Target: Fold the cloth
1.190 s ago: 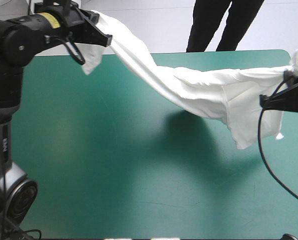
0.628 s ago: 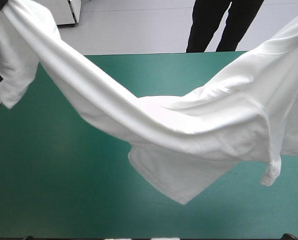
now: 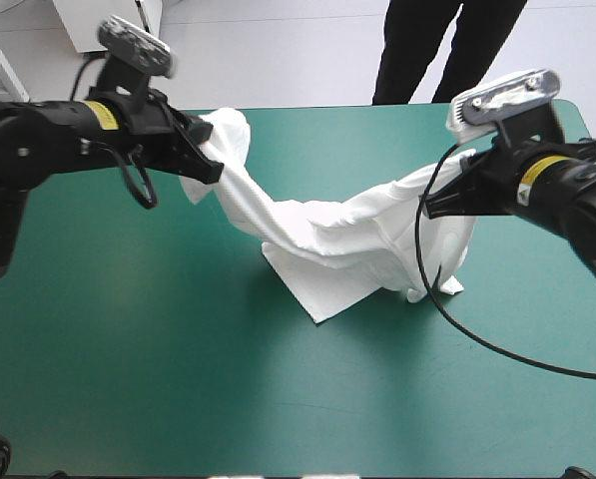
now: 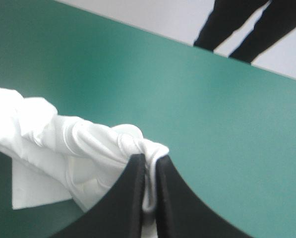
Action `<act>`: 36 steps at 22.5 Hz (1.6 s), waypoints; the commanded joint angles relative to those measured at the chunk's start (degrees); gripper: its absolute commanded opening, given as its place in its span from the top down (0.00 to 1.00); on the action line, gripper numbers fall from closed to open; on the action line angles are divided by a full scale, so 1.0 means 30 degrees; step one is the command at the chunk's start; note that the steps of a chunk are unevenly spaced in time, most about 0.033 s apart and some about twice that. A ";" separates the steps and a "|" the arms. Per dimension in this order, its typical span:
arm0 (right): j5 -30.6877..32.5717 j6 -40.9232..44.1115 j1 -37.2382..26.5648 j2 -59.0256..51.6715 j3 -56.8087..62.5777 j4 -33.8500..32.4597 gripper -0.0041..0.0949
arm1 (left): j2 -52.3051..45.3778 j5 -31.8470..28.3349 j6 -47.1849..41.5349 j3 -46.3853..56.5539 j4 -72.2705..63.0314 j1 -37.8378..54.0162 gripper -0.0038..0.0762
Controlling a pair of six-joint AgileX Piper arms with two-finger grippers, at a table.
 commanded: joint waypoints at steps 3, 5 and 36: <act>-0.2818 0.1997 -0.0107 -0.0560 0.3971 -0.3545 0.98 | 0.1499 -0.3422 -0.0061 0.3093 0.0571 -0.0009 0.98; -0.3909 0.2507 -0.0737 -0.0424 0.5150 -0.3944 0.98 | 0.2709 -0.3885 -0.0198 0.3268 0.0808 -0.0009 0.98; -0.3429 -0.2621 -1.0969 1.5386 -0.4172 0.8938 0.42 | 1.3473 -0.5736 -0.1474 -0.2630 0.1533 0.3043 0.31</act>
